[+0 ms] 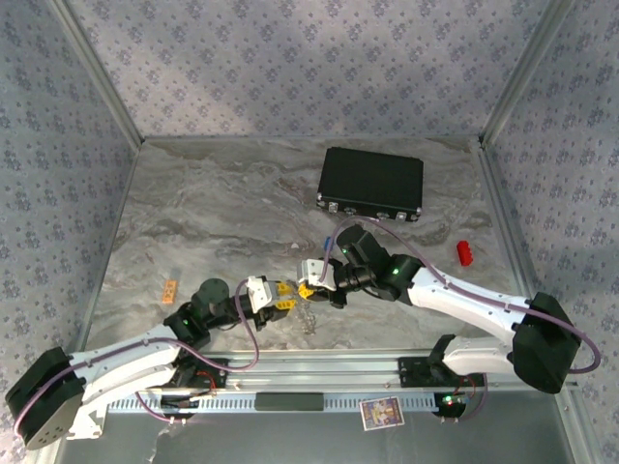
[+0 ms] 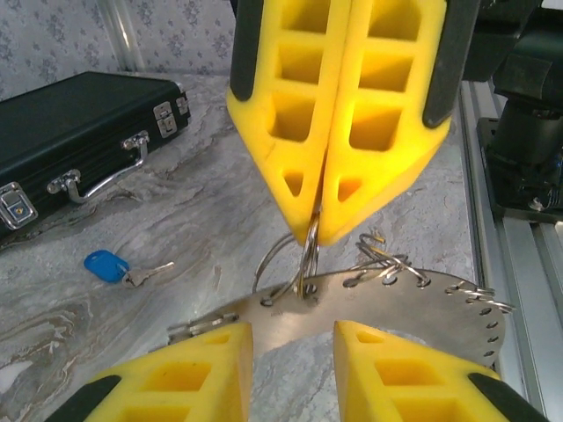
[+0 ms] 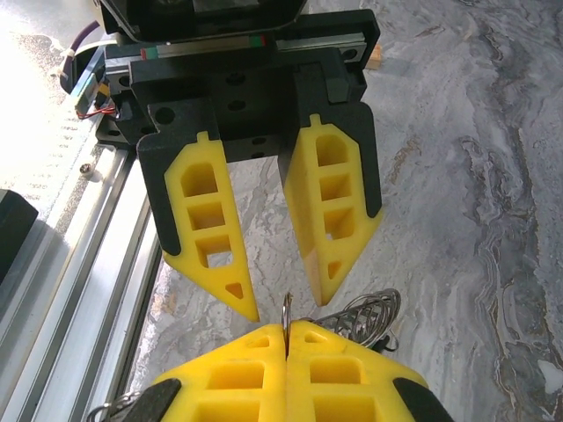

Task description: Put the keys on the keyring

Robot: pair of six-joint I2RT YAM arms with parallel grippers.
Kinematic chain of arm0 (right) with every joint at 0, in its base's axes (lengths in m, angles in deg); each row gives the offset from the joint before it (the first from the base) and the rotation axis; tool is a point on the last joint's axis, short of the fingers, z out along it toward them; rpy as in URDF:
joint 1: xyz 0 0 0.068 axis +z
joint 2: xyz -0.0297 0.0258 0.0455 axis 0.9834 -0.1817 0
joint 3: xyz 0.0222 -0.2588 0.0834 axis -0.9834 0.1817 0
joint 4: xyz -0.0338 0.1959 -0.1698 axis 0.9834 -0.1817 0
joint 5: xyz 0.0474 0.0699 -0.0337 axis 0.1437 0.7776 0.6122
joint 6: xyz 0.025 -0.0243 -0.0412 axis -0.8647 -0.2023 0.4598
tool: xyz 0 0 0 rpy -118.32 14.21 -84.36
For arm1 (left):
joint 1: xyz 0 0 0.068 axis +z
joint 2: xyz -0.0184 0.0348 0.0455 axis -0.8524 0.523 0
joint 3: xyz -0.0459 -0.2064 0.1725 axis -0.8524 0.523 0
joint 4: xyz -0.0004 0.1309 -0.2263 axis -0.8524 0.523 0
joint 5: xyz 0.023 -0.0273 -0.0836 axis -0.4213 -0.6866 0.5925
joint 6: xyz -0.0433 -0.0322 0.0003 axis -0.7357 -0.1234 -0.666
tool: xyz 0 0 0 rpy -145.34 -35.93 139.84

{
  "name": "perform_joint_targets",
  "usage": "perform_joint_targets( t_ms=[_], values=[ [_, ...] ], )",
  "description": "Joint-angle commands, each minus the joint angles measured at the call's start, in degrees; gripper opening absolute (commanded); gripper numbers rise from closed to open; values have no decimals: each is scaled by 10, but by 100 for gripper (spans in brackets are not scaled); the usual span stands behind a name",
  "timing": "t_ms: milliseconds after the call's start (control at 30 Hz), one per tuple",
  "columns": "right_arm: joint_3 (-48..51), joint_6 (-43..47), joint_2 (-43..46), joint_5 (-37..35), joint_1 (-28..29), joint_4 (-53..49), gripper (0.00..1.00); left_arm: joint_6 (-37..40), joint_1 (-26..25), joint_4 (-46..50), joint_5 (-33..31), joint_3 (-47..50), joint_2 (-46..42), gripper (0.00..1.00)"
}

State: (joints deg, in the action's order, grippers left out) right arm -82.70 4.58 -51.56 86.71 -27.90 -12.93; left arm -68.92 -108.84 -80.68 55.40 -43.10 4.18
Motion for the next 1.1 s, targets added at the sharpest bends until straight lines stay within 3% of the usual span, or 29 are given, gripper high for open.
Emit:
perform_joint_targets(
  t_ms=[0,267,433,600,667,700,900,1067],
  values=[
    [0,-13,-4,18,5,17,0,10,-5,-33,16,-21,0,29],
    [-1,-14,-5,17,9,23,0,11,-5,-26,25,-29,4,25],
    [-1,-15,-5,17,10,24,0,16,-7,-19,25,-34,11,16],
    [1,-13,3,-1,8,15,3,25,-7,10,13,-46,0,0],
    [6,-9,18,-21,2,5,26,34,-7,56,0,-65,-15,0],
    [8,-4,29,-36,-5,-6,30,44,-8,92,-5,-79,-23,0],
    [-11,39,84,-129,-24,-104,32,101,-9,305,-8,-201,-19,0],
    [-24,53,100,-133,-18,-101,28,123,-9,465,-8,-319,39,0]
  ],
)
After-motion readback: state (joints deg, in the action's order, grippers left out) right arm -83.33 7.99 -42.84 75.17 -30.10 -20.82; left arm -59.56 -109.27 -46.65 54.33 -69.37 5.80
